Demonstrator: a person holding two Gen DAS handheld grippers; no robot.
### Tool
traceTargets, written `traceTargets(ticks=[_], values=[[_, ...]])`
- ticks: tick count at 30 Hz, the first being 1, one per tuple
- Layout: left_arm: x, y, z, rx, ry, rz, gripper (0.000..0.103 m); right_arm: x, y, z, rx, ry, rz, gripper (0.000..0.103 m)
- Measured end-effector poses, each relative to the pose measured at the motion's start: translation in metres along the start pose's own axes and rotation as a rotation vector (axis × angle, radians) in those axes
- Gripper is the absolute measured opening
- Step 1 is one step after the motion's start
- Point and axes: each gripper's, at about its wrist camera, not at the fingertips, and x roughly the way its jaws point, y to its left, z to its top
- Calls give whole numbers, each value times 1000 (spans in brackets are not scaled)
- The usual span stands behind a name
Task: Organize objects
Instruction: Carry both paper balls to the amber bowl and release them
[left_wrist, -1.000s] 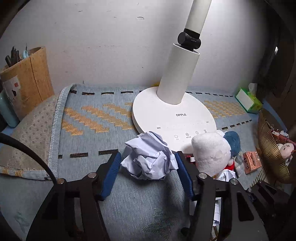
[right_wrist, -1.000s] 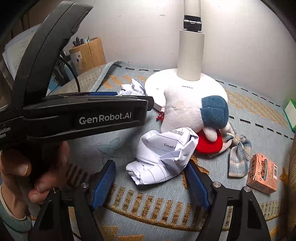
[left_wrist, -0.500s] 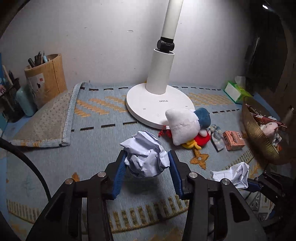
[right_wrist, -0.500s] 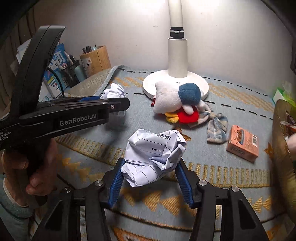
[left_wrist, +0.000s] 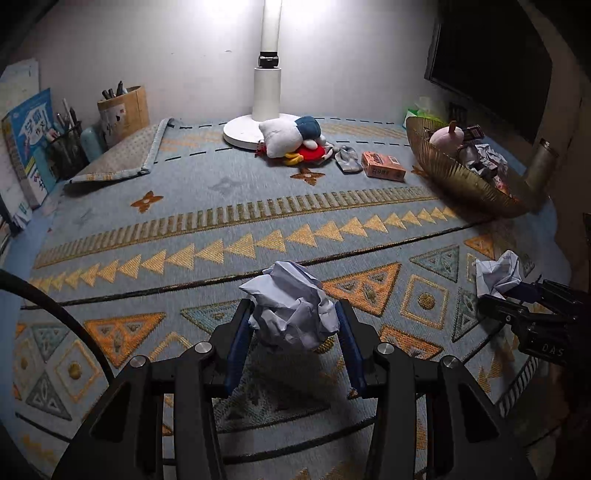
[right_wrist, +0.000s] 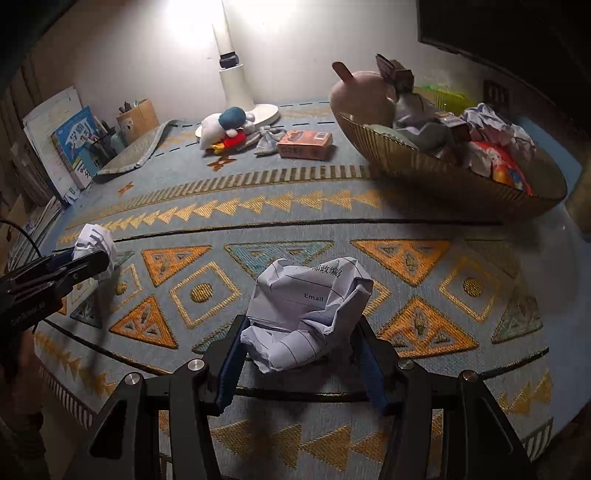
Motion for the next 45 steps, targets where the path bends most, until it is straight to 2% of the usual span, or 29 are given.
traceTargets(ticks=[3, 5, 7, 11, 14, 15, 16, 20, 22, 25, 28, 31, 35, 37, 39, 44, 45], values=[[7, -4, -6, -8, -5, 13, 42, -2, 0, -3, -12, -20, -2, 55], [5, -6, -7, -6, -21, 19, 42, 0, 4, -3, -38, -18, 11, 63], [7, -6, -7, -6, -25, 27, 42, 0, 6, -5, -51, -20, 26, 84], [8, -3, -8, -26, -37, 23, 43, -1, 5, -10, -54, -50, 17, 86], [9, 2, -7, -45, -33, 4, 43, 0, 1, -12, -32, -85, -55, 83], [10, 3, -6, -50, -31, 2, 43, -1, 0, -12, -32, -99, -81, 72], [10, 2, -6, -51, -31, 2, 43, -2, -1, -11, -33, -101, -99, 54], [10, -2, -3, -36, -38, 19, 43, -15, -12, -3, 6, -115, -39, 54], [10, -7, 4, -29, -41, 1, 43, -27, -21, 4, 24, -139, -31, 54], [2, -26, 24, 17, -82, -9, 43, -52, -41, 19, 60, -196, -37, 54], [-12, -55, 56, 99, -154, -33, 43, -81, -68, 42, 98, -271, -80, 54], [-20, -89, 102, 169, -213, -100, 43, -106, -96, 70, 138, -344, -139, 54], [-8, -128, 175, 218, -231, -243, 43, -118, -132, 103, 218, -398, -194, 54], [15, -144, 206, 237, -200, -292, 43, -116, -148, 115, 256, -404, -190, 54], [40, -156, 227, 227, -184, -303, 43, -107, -159, 122, 282, -393, -189, 54], [73, -184, 243, 268, -199, -334, 44, -78, -170, 130, 288, -338, -178, 55], [79, -188, 243, 266, -197, -352, 50, -71, -170, 130, 280, -325, -180, 55]])
